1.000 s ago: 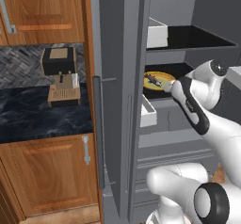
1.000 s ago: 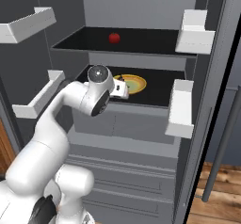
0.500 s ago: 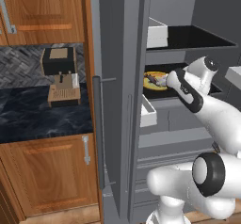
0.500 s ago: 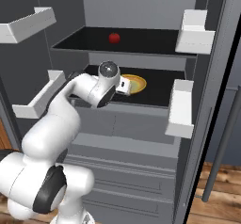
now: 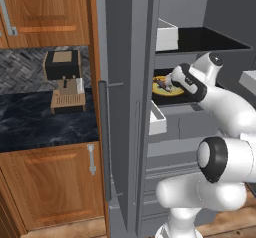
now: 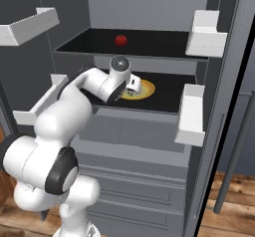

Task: Transport the fish from the fridge to the microwave and turn on the microwave.

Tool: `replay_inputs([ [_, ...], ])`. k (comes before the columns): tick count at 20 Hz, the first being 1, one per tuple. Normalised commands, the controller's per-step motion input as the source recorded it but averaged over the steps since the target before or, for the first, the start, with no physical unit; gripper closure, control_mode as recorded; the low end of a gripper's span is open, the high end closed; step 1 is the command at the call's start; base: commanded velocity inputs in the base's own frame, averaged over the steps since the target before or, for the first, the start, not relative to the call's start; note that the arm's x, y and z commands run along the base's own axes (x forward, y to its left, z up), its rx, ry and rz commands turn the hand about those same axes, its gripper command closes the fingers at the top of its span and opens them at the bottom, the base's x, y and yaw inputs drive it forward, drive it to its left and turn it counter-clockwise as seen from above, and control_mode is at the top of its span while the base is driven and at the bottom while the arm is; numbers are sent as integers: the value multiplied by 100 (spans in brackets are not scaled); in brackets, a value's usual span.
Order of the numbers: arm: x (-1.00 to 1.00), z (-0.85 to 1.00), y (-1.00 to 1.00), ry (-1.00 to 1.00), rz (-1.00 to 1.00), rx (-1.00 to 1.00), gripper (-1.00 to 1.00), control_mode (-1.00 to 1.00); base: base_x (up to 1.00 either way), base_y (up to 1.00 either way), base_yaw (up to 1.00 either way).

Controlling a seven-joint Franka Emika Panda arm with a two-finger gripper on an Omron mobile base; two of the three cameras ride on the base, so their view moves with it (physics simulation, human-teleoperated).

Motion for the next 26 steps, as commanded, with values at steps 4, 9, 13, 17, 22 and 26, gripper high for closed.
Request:
replay_inputs([
  [4, 40, -15, 0, 0, 0, 0, -100, -100, 0, 0, 0],
  [9, 31, -30, 0, -1, 0, -1, -100, -100, 0, 0, 0],
  [13, 18, -33, 0, -7, 2, -4, -100, -100, 0, 0, 0],
  [17, 15, -15, 0, -7, 3, -2, -100, -100, 0, 0, 0],
  [22, 18, -5, 0, 0, 3, -4, -100, -100, 0, 0, 0],
  [26, 20, -1, 0, 0, 2, -7, -100, -100, 0, 0, 0],
])
